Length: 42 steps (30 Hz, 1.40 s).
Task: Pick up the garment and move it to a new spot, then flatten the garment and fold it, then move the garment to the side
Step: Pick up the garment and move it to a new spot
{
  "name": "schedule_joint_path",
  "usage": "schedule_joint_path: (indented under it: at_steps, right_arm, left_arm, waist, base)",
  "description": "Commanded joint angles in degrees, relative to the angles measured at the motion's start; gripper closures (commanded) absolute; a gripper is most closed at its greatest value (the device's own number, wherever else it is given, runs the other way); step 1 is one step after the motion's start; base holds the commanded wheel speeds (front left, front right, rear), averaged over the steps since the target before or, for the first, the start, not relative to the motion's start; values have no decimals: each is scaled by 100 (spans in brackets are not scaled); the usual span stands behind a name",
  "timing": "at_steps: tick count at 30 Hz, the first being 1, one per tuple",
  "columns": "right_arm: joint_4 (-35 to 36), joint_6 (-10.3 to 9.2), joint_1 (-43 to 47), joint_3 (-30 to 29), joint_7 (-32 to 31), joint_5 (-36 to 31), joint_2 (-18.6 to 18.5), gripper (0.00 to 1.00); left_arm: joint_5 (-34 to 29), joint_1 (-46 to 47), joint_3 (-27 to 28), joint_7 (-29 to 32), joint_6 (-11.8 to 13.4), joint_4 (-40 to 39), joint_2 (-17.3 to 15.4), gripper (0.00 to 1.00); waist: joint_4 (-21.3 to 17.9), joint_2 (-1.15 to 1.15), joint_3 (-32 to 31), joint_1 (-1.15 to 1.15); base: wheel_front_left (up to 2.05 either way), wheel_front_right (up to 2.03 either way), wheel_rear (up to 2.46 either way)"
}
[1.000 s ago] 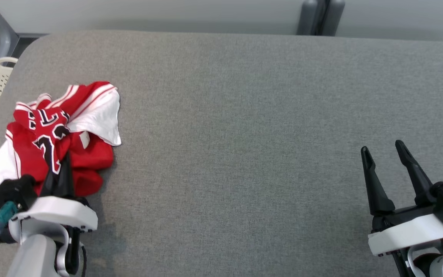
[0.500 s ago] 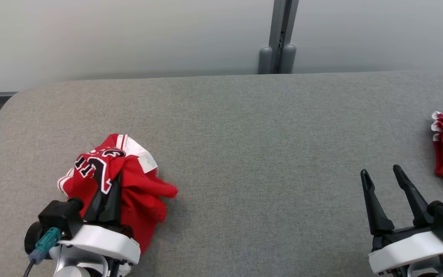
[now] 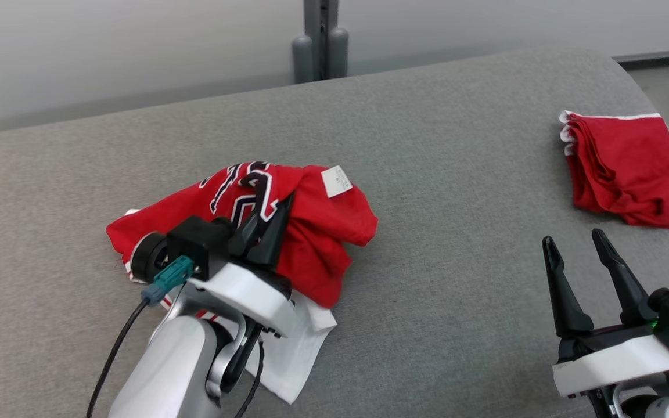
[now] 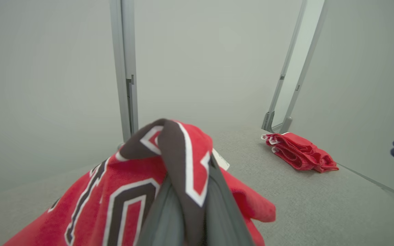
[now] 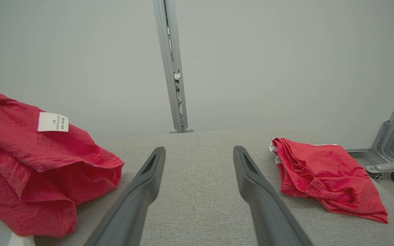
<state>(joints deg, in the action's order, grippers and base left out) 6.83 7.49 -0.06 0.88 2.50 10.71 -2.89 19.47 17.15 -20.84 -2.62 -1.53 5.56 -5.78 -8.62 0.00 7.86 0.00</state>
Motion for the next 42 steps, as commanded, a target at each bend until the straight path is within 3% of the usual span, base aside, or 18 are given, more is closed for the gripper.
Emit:
schedule_joint_path:
  at_steps: [1,9,10,13,24,31,42]
  right_arm:
    - [-26,1,-115,15,76,49,-11,0]
    - [-325,1,-326,56,391,281,-10,0]
    - [-367,1,-341,62,432,304,-10,0]
    - [-508,1,-400,25,534,313,-11,0]
    - [-618,1,-434,-223,558,101,-15,0]
    - [-496,1,-330,-343,408,-63,-17,0]
    - [-416,1,-181,-359,200,-232,-16,0]
  left_arm:
    - [-44,261,-48,-26,-55,110,22,100]
    - [-161,932,-434,132,-213,1251,108,100]
    - [-158,985,-450,113,-220,1385,118,92]
    - [-159,1112,-554,49,-245,1695,167,0]
    - [-18,1023,-503,-903,28,1570,192,0]
    - [308,645,204,-1162,308,1227,-113,0]
    - [554,-309,1202,-1257,470,980,-673,0]
  waist:
    - [-430,0,391,0]
    - [-894,0,920,0]
    - [-910,0,960,0]
    - [-893,0,1039,0]
    - [-215,0,780,0]
    - [292,0,512,0]
    - [745,0,158,0]
  base:
    - [0,0,0]
    - [0,0,0]
    - [0,0,0]
    - [0,0,0]
    - [0,0,0]
    - [0,0,0]
    - [0,0,0]
